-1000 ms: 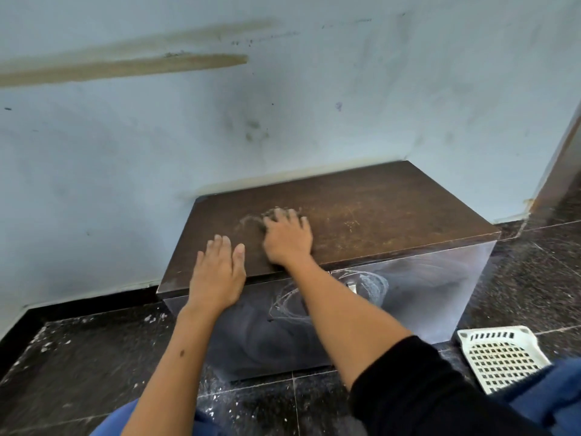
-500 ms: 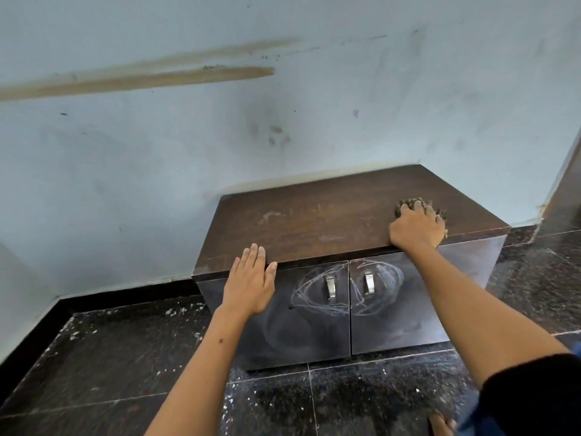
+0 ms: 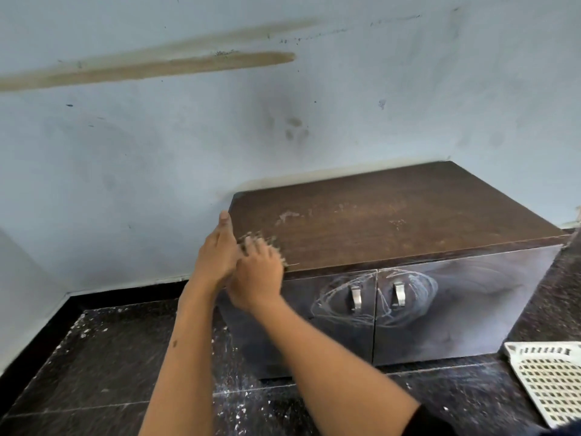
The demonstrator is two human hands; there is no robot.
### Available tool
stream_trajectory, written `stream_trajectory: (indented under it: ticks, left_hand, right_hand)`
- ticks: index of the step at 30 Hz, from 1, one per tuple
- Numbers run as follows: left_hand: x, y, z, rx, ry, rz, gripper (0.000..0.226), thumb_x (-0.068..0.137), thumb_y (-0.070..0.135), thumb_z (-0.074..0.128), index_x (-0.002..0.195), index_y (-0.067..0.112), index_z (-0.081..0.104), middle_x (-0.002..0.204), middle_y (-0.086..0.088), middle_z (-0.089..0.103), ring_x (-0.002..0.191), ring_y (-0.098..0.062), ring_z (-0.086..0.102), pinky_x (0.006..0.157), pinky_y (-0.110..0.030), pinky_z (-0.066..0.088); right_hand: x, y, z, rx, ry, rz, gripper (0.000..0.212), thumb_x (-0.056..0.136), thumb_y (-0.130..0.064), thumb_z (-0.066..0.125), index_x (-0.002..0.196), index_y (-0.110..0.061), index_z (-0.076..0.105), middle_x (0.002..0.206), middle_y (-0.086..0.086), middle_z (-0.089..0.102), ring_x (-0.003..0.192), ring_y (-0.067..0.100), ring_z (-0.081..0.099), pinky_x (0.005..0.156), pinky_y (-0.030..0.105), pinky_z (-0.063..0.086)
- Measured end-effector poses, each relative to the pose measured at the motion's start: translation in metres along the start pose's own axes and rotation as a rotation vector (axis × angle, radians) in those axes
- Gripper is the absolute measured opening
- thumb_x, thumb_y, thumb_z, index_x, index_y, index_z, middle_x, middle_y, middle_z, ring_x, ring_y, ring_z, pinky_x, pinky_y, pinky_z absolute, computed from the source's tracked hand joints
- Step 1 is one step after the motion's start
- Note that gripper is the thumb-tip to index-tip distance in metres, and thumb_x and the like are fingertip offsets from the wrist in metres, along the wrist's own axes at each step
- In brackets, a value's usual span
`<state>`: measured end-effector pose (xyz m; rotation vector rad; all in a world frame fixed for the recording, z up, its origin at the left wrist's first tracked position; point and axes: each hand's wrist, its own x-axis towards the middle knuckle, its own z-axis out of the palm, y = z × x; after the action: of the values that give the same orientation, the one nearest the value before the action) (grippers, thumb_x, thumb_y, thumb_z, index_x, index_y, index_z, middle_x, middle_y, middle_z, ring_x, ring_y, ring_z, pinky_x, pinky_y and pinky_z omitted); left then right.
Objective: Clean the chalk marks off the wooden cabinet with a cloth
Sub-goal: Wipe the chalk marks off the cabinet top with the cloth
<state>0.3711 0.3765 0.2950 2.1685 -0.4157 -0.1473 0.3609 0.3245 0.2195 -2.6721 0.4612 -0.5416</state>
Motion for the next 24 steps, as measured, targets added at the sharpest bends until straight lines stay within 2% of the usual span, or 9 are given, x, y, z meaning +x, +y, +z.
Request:
stream_trajectory:
  ticks: [3,4,7,11,14,18,24]
  left_hand:
    - [0.004,-0.003,-0.009,-0.033,0.059,-0.008,0.064,0.099,0.053,0.009,0.148,0.018,0.03,0.154,-0.004,0.029,0.141,-0.023,0.028,0.114,-0.035,0.018]
    - [0.005,-0.003,-0.011,-0.054,0.078,-0.007,0.063,0.099,0.053,0.01,0.148,0.019,0.03,0.154,-0.002,0.029,0.141,-0.022,0.028,0.114,-0.034,0.018]
    - [0.008,-0.004,-0.012,-0.137,0.113,-0.019,0.061,0.1,0.05,0.012,0.147,0.016,0.032,0.154,-0.003,0.03,0.141,-0.02,0.028,0.112,-0.03,0.019]
    - [0.012,-0.007,0.004,-0.122,0.073,-0.021,0.059,0.101,0.046,0.012,0.146,0.013,0.034,0.152,-0.007,0.034,0.14,-0.021,0.03,0.112,-0.029,0.019]
    - [0.013,-0.008,0.019,-0.039,-0.007,-0.012,0.057,0.102,0.044,0.011,0.149,0.016,0.025,0.156,-0.004,0.022,0.145,-0.017,0.018,0.115,-0.028,0.01]
    - [0.009,-0.003,0.043,0.095,-0.145,0.023,0.054,0.103,0.041,0.009,0.151,0.018,0.014,0.159,-0.001,0.01,0.147,-0.015,0.004,0.118,-0.032,-0.002]
    - [0.009,-0.007,0.075,0.382,-0.259,0.035,0.057,0.102,0.041,0.005,0.152,0.015,0.01,0.16,-0.004,0.003,0.147,-0.018,-0.004,0.117,-0.038,-0.007]
  right_hand:
    - [0.001,-0.037,0.019,0.161,-0.139,-0.12,0.044,0.092,-0.018,0.043,0.13,0.005,0.043,0.137,0.023,0.045,0.132,0.038,0.037,0.11,0.047,0.03]
    - [0.009,-0.04,0.017,0.157,-0.156,-0.173,0.044,0.093,-0.018,0.042,0.13,0.005,0.043,0.136,0.023,0.047,0.131,0.038,0.038,0.111,0.046,0.03]
    - [0.042,-0.031,0.008,0.025,-0.214,-0.229,0.045,0.096,-0.024,0.045,0.137,-0.005,0.041,0.139,0.012,0.047,0.132,0.027,0.039,0.109,0.036,0.028]
    - [0.089,0.005,0.014,-0.021,-0.198,-0.205,0.05,0.098,-0.032,0.04,0.144,-0.016,0.032,0.151,0.002,0.032,0.142,0.022,0.021,0.115,0.04,0.02]
    - [0.109,0.041,0.01,-0.093,-0.134,-0.096,0.048,0.096,-0.032,0.039,0.143,-0.023,0.035,0.153,-0.002,0.029,0.143,0.023,0.018,0.114,0.043,0.018]
    - [0.119,0.111,-0.023,-0.192,-0.029,0.104,0.046,0.092,-0.026,0.038,0.138,-0.021,0.042,0.15,-0.002,0.035,0.141,0.025,0.021,0.113,0.047,0.018]
    - [0.096,0.208,-0.084,-0.288,0.011,0.417,0.054,0.092,-0.025,0.038,0.145,-0.02,0.032,0.156,-0.003,0.022,0.146,0.028,0.004,0.114,0.056,-0.004]
